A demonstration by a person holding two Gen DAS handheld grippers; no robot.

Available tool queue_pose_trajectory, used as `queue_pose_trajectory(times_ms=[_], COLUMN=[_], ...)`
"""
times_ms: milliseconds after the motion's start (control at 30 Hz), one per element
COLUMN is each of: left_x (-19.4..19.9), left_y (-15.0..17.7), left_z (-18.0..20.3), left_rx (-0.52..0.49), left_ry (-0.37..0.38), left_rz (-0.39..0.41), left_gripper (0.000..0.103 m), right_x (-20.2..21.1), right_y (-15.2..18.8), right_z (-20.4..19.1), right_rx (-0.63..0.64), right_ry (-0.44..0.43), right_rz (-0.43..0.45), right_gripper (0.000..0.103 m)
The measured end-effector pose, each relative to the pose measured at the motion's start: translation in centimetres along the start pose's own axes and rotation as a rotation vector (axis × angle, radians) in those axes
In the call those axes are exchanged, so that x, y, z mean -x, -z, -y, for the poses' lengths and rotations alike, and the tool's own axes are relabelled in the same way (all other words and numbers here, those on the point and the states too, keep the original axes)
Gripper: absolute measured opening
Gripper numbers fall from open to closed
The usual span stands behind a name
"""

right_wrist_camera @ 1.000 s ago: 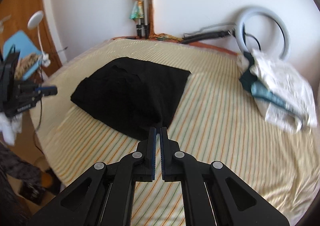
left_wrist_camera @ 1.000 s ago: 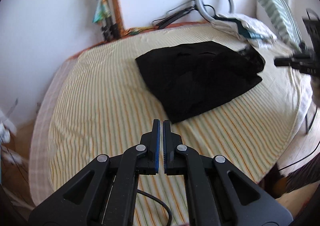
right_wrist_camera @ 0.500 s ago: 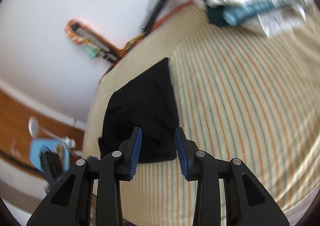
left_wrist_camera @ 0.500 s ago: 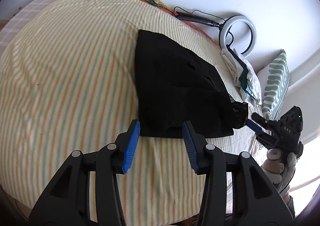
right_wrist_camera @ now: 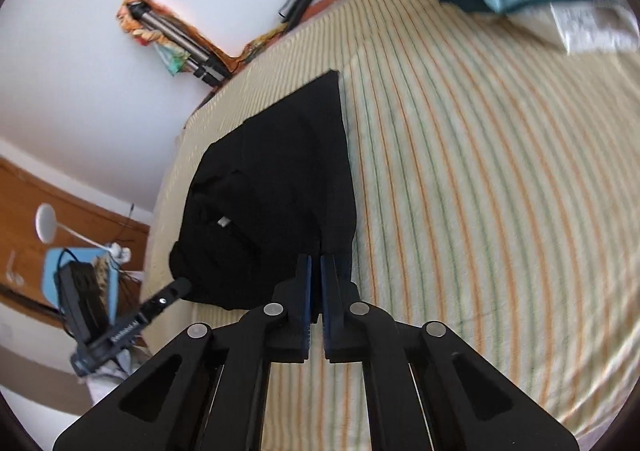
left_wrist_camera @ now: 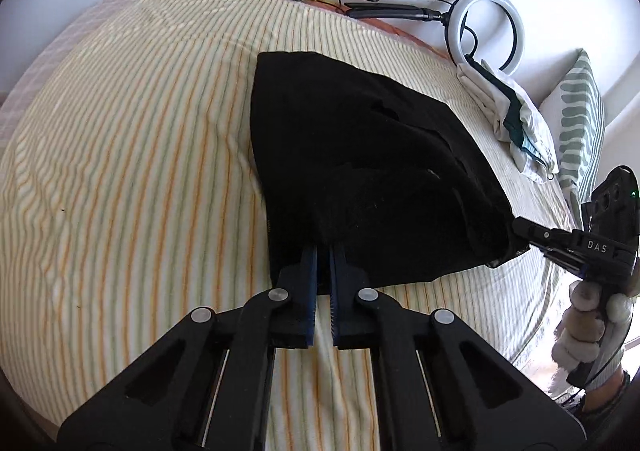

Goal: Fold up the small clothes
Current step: 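Grasp the edge of the folded bundle with both tools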

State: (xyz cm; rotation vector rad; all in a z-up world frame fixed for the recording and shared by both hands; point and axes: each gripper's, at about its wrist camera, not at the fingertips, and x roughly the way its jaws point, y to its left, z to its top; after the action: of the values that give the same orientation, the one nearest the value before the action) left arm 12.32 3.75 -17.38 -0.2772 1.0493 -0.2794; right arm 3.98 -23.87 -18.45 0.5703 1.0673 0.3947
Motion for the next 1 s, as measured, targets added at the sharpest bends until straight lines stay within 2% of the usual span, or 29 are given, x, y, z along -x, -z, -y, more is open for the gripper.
queue_pose_trajectory(times_ms=[233,333,400,433,500,567,633,700,767,900,967,1000], left_x=[2.4,1.9,2.2,2.3,1.9,1.2,1.3,2.0,2.9,4.4,4.3,4.1], left_y=[0.0,0.3,0.4,0.6,1.2,2.1,2.3,2.0,1.7,0.3,-0.1,-0.3], left_z=[-1.4,-2.0,-2.3,-2.2,-1.4,-1.2,-1.6,-1.9,-2.1,-2.6,-2.8,-2.9], left_rx=[0.042,0.064,0.089,0.065,-0.038,-0.087,-0.058,-0.039,-0.031,-0.010,0.003,0.005], left_ry=[0.074,0.089,0.115,0.108,0.038,-0.028,-0.016,0.003,-0.004,0.006,0.018,0.014], left_rz=[0.013,-0.021,-0.024,-0.026,-0.059,-0.090,-0.097,-0.080,-0.050,0.009,0.007,0.005], left_gripper=[0.003,0.003,0.003,0.003,0.003,0.003,0.003,0.008,0.021,0.025,0.025,0.025], right_x=[2.1,1.5,1.4,1.6,1.8,1.1,0.2,0.2,0.7,1.7,1.8,1.6], right_y=[-0.1,0.3,0.4,0.2,0.2,0.4,0.8,0.7,0.3,-0.8,-0.8,-0.7], right_z=[0.5,0.9,1.4,1.4,1.2,1.3,1.3,1.2,1.1,0.5,0.5,0.5], right_rx=[-0.004,0.003,-0.036,-0.045,-0.005,0.014,0.045,0.064,0.057,0.063,0.066,0.068], right_ry=[-0.037,-0.009,-0.051,-0.073,-0.058,-0.025,0.051,0.049,0.029,0.009,0.015,0.017], right_rz=[0.051,0.028,0.012,0.013,0.007,-0.047,-0.086,-0.090,-0.077,-0.041,-0.047,-0.057], right_gripper=[0.001,0.001,0.001,0.001,0.001,0.006,0.006,0.006,0.006,0.014,0.030,0.032])
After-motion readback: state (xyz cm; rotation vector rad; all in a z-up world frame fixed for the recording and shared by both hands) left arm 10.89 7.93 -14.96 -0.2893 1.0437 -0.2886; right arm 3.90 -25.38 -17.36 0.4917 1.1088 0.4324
